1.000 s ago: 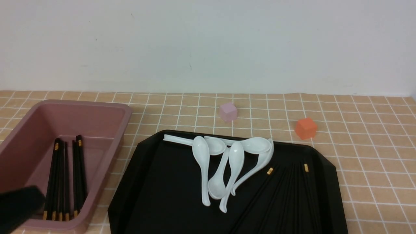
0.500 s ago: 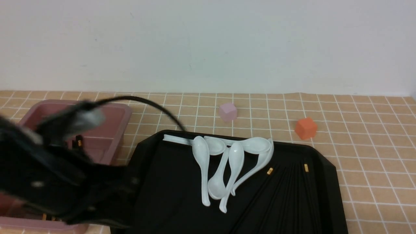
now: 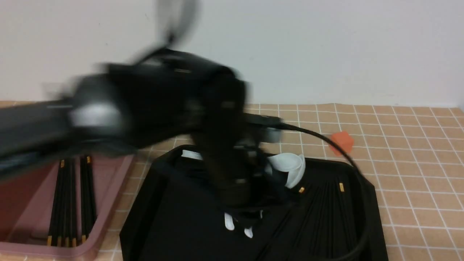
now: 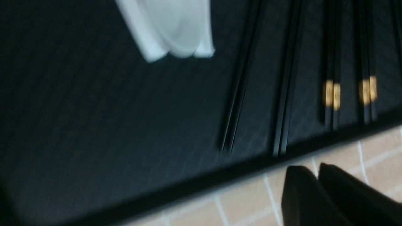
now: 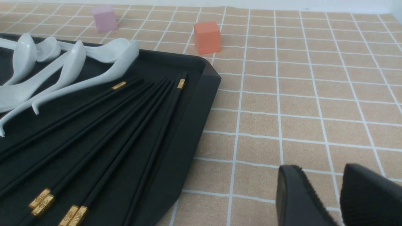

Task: On brown tablecloth take chopsticks from black tray and put them in box.
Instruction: 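Reach over to the black tray and grasp a pair of chopsticks with the left gripper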

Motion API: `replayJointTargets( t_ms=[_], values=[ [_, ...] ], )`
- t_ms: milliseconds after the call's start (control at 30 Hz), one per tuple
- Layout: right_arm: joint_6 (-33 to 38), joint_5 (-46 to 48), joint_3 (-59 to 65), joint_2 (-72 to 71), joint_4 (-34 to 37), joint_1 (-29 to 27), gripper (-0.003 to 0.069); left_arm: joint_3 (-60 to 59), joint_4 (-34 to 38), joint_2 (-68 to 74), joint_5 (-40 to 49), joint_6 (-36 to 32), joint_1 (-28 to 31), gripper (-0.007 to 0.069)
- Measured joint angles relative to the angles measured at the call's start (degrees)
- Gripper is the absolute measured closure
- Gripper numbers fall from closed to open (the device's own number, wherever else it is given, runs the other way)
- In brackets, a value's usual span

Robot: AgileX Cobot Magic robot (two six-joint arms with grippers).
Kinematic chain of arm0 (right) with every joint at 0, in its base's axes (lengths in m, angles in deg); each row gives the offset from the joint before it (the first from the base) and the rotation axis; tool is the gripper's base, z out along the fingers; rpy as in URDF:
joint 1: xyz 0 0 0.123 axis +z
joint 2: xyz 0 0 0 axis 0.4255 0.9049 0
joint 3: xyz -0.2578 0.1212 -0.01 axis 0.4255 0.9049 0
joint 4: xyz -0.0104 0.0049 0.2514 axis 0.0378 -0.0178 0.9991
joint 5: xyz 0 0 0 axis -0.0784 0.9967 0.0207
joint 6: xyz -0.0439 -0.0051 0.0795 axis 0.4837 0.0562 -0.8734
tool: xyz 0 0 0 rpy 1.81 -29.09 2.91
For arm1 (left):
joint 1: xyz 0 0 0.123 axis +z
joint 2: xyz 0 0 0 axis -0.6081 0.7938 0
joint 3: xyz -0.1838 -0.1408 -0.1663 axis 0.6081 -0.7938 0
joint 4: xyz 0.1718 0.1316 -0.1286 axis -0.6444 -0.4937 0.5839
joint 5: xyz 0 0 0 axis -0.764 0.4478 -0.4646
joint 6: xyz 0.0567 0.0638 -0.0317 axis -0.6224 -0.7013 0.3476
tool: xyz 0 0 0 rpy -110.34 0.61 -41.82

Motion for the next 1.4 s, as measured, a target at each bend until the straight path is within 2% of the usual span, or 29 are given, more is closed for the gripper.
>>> replayJointTargets(
  t_ms=[67,100,200,367,600,1167,1267,1367,1400],
  values=[
    [0.00,0.00,0.00,0.00,0.00,0.00,0.0419,3.64,-0.10,3.78,1.14,-0.62,-0.07,0.0472],
    [0.00,0.00,0.00,0.00,0.00,0.00,0.0419,8.05,-0.54,8.19,2.40,-1.71,-0.07,0.0415],
    [0.00,0.00,0.00,0.00,0.00,0.00,0.0419,13.41,-1.82,13.17,3.05,-3.62,-0.07,0.0342],
    [0.00,0.00,0.00,0.00,-0.04,0.00,0.0419,21.09,-3.94,21.69,3.04,-10.20,-0.07,0.0292],
    [0.00,0.00,0.00,0.00,-0.04,0.00,0.0419,26.09,-6.51,27.20,2.64,-11.98,-0.07,0.0290],
    [0.00,0.00,0.00,0.00,-0.04,0.00,0.0419,27.16,-7.68,30.95,-0.34,-12.15,-0.07,0.0293],
    [0.00,0.00,0.00,0.00,-0.04,0.00,0.0419,27.36,-7.53,31.05,-0.09,-12.15,-0.07,0.0317],
    [0.00,0.00,0.00,0.00,-0.04,0.00,0.0419,27.41,-7.48,31.07,-0.09,-12.15,-0.07,0.0368],
    [0.00,0.00,0.00,0.00,-0.04,0.00,0.0419,27.48,-7.48,31.12,-0.09,-12.15,-0.07,0.0406]
  ],
)
